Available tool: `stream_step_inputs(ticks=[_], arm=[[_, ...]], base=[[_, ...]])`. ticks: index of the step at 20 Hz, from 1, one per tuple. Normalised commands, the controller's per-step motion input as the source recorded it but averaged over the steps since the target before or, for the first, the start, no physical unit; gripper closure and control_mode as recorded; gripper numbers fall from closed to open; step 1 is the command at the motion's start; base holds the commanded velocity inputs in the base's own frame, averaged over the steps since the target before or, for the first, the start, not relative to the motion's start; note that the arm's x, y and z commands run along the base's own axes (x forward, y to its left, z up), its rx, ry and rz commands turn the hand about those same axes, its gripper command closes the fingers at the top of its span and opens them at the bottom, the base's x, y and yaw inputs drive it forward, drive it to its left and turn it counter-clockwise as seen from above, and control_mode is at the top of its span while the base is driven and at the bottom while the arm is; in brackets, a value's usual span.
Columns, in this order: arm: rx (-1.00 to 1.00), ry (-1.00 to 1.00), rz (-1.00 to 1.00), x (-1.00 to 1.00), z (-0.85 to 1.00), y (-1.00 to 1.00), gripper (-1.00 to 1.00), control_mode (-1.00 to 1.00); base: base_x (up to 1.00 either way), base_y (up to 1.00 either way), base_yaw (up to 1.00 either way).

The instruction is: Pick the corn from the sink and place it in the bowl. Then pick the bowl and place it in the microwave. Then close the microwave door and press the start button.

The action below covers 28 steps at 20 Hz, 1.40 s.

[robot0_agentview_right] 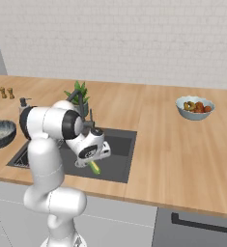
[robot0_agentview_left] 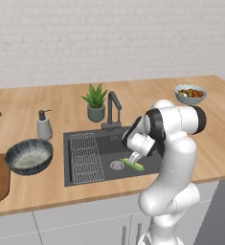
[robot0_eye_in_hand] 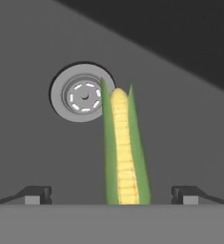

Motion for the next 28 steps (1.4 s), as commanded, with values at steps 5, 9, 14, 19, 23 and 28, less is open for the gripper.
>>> stream_step_inputs(ticks=[5,9,14,19,23,28], arm=[[0.0,0.0,0.03,0.07,-0.3,0.0,-1.0,-1.0],[0.0,0.0,0.05,0.12,-0.28,0.0,-1.0,-1.0],[0.0,0.0,0.01,0.16,-0.28,0.0,-1.0,-1.0],[0.0,0.0,0.02,0.13,-0.27,0.0,-1.0,-1.0],[0.0,0.0,0.02,0.12,-0.32,0.0,-1.0,-1.0],[0.0,0.0,0.02,0.03,-0.27,0.0,1.0,-1.0]], base=[[0.0,0.0,0.0],[0.0,0.0,0.0],[0.0,0.0,0.0],[0.0,0.0,0.0],[0.0,0.0,0.0],[0.0,0.0,0.0]])
